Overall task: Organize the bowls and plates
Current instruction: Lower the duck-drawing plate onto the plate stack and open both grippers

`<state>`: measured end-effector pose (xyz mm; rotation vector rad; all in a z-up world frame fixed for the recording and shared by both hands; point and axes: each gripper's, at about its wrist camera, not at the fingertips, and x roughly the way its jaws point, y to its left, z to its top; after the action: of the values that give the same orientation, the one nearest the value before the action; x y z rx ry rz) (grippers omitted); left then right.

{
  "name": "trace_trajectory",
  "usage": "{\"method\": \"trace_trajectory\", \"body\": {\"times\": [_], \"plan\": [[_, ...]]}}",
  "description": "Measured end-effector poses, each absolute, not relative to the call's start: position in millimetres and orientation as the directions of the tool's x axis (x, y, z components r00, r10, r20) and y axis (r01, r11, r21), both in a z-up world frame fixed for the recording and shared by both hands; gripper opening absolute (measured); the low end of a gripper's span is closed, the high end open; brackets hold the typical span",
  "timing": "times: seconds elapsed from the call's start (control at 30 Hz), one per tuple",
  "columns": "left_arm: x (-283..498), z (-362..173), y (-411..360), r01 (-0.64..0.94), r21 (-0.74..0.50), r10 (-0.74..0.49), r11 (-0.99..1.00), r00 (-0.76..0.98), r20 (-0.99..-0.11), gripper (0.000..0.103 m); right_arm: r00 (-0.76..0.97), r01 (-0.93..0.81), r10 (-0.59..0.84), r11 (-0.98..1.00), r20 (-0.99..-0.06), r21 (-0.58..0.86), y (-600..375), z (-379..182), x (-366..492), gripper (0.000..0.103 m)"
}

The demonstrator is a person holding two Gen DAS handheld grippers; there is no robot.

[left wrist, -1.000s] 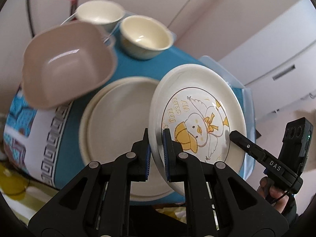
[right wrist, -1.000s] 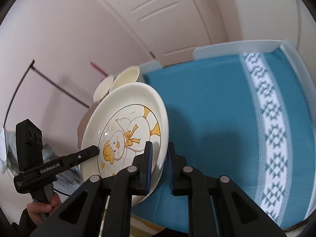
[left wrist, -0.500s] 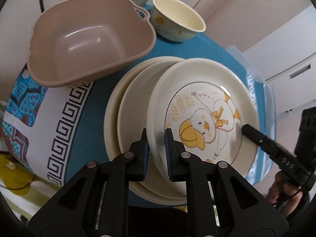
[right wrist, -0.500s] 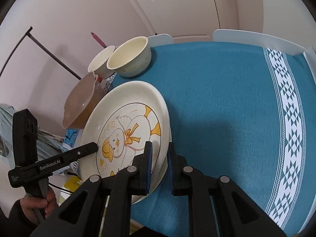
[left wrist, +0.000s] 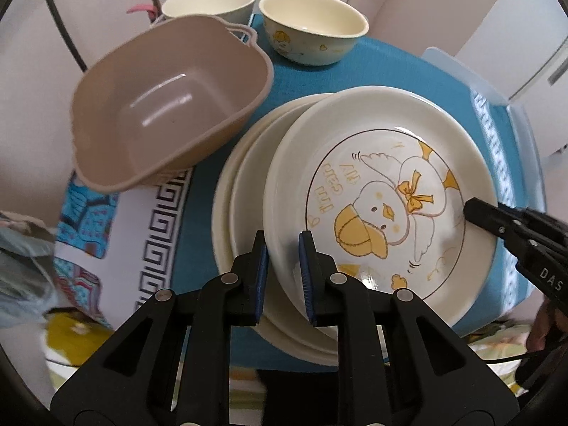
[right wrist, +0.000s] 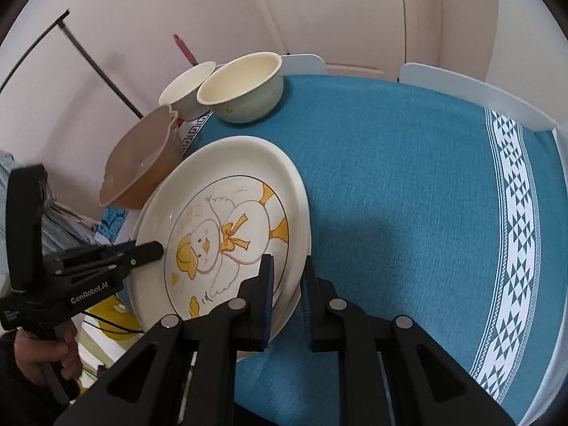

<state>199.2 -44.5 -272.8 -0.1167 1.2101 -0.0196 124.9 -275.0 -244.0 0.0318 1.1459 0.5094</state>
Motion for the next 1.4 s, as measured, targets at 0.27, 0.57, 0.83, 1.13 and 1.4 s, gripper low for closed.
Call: {"method": "trace_trajectory", "body": {"times": [0.27, 0.57, 0.83, 1.13, 1.4], "plan": [[200.4, -271.3, -50.7, -0.028, -0.047, -0.034, 0.998, 0.352, -0.935, 0.015, 0.317, -0.391, 0.387, 0.885, -0.866, 0.252, -268.7, -244.0, 125.4, 0.013], [189.6, -266.5, -64.8, 0.038, 0.1, 0.079, 0.994, 0.372, -0.925, 0.018, 0.332, -0.39, 0.359, 0.894, -0.872, 0.22, -265.8, -242.7, 124.5, 0.013], [187.6, -266.0, -75.4, 0.067, 0.173, 0.134, 0.983, 0.386, -0.913, 0.018, 0.344, -0.383, 0.345, 0.901, -0.873, 0.205, -267.3, -241.0, 126.1, 0.013], [187.7, -265.0, -73.8, 0.063, 0.168, 0.133, 0.984, 0.376, -0.917, 0.018, 0.348, -0.384, 0.334, 0.903, -0.876, 0.191, -265.5, -240.6, 128.1, 0.013], [189.3, -268.5, -89.3, 0.076, 0.291, 0.24, 0.954, 0.386, -0.891, 0.019, 0.341, -0.399, 0.326, 0.899, -0.882, 0.179, -261.8, -242.7, 130.3, 0.013]]}}
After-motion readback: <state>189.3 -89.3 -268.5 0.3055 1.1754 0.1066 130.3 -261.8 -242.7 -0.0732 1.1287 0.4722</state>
